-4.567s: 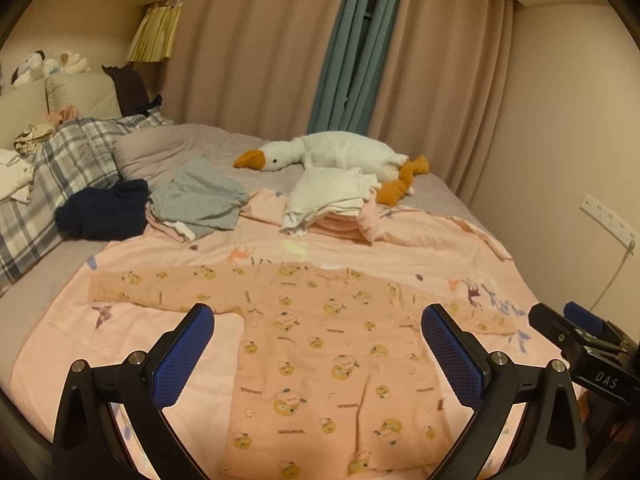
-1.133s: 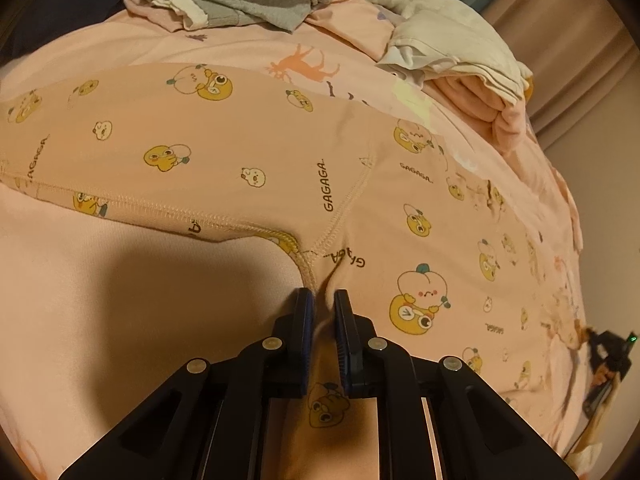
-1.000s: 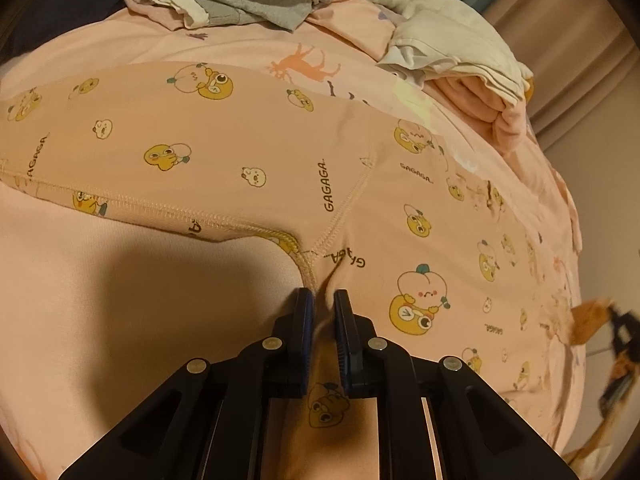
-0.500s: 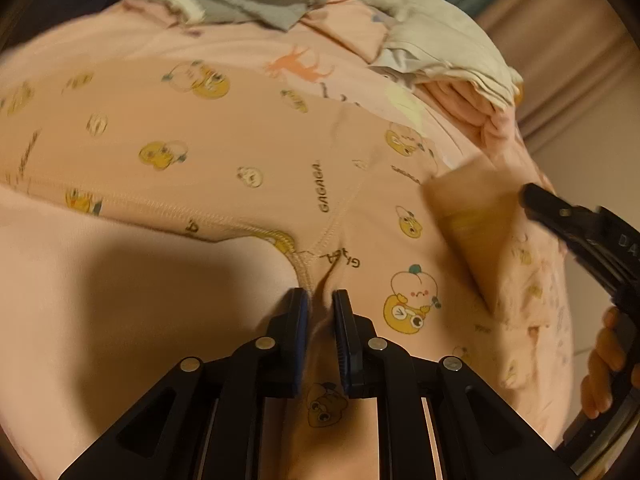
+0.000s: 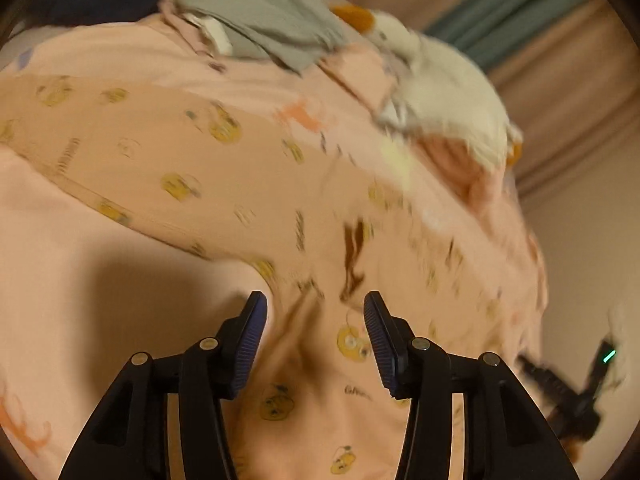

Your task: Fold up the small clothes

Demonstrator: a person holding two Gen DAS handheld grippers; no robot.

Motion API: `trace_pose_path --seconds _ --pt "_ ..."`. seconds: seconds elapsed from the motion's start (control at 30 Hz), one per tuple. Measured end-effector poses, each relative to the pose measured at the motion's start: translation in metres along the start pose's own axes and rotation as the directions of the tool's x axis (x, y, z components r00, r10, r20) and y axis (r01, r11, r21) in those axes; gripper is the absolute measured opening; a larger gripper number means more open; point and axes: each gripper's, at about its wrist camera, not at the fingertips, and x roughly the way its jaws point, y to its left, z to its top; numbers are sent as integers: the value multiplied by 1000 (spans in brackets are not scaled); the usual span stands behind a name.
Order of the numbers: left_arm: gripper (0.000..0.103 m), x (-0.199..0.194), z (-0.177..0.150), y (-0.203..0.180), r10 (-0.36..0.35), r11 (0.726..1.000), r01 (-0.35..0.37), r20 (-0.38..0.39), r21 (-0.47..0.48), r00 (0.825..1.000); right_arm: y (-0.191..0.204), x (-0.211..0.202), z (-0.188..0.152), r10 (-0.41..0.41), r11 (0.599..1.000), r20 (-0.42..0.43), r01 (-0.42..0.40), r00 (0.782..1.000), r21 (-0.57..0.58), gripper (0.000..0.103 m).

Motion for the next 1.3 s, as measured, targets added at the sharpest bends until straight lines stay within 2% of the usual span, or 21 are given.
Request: trace_pose_path --seconds 0.07,0.1,0.17,0.23,0.27,0.3,0.37,0.47,0.53,0.63,0.73,0.77,0.8,0.93,1.0,1.03,1.07,1.13,1.2,1.27,1.3 --pt "49 -10 3 -7 22 997 -24 35 73 999 -14 -2 -1 44 997 -11 -43 999 62 59" --pt "49 -9 3 -13 -1 993 -1 16 118 1000 -20 -4 -1 73 995 -6 -72 997 75 60" --pt "51 -1 1 -18 -94 989 100 -59 112 994 -16 -7 -1 49 998 -4 -49 999 48 65" --pt "51 14 0 -23 -200 978 206 -137 32 970 -10 -9 -4 19 1000 8 -19 1000 -10 65" --pt "51 27 -3 -28 -285 958 286 -185 -26 940 -9 -10 -3 15 1000 13 -14 1000 -27 65" --pt "51 35 -6 -32 -327 945 323 -222 -57 918 -10 -10 -3 17 1000 17 -16 1000 -26 65" --pt "51 51 -11 -44 -333 942 327 -283 -71 899 -15 -9 -3 45 999 8 -45 999 6 65" --pt "51 74 -15 -56 -217 975 219 -271 -25 938 -18 -2 -6 94 996 -39 -94 995 2 65" --pt "51 90 -19 -57 -199 980 193 -273 -49 941 -13 6 -9 78 997 -64 -80 995 -23 64" --pt "51 93 -13 -64 -171 985 172 -204 -13 964 -7 16 -9 46 995 -118 -55 992 -77 65" --pt "51 98 -7 -70 -132 990 138 -135 39 982 -5 12 -15 18 981 -86 -34 996 -191 65" --pt "46 99 -4 -70 -102 993 107 -100 51 990 -7 11 -17 -8 977 -67 -6 998 -214 65" --pt "31 98 -4 -70 -68 996 71 -68 52 995 -7 11 -19 -33 971 -54 19 998 -240 65" --pt "21 92 3 -58 -34 996 33 5 81 999 1 35 -34 -64 931 -21 52 998 -361 63" --pt "17 89 10 -51 -39 998 37 28 57 999 2 52 -37 -27 944 -24 18 999 -329 48" --pt "16 82 11 -45 -46 998 44 44 42 998 1 47 -35 -16 953 36 26 999 -301 31" --pt "14 79 15 -40 -34 999 32 77 25 996 -1 43 -33 -18 961 66 36 998 -275 20" --pt "10 75 22 -35 10 1000 -13 123 27 992 -9 35 -28 17 980 86 0 996 -199 19" --pt "9 73 28 -27 29 999 -30 122 12 992 -18 32 -26 12 988 102 4 995 -153 18" --pt "9 74 32 -16 -35 998 39 73 -55 997 -19 35 -27 21 989 76 -9 997 -150 15" --pt "9 78 33 -13 -103 990 104 14 -96 995 -17 37 -28 22 988 68 -11 997 -156 15"
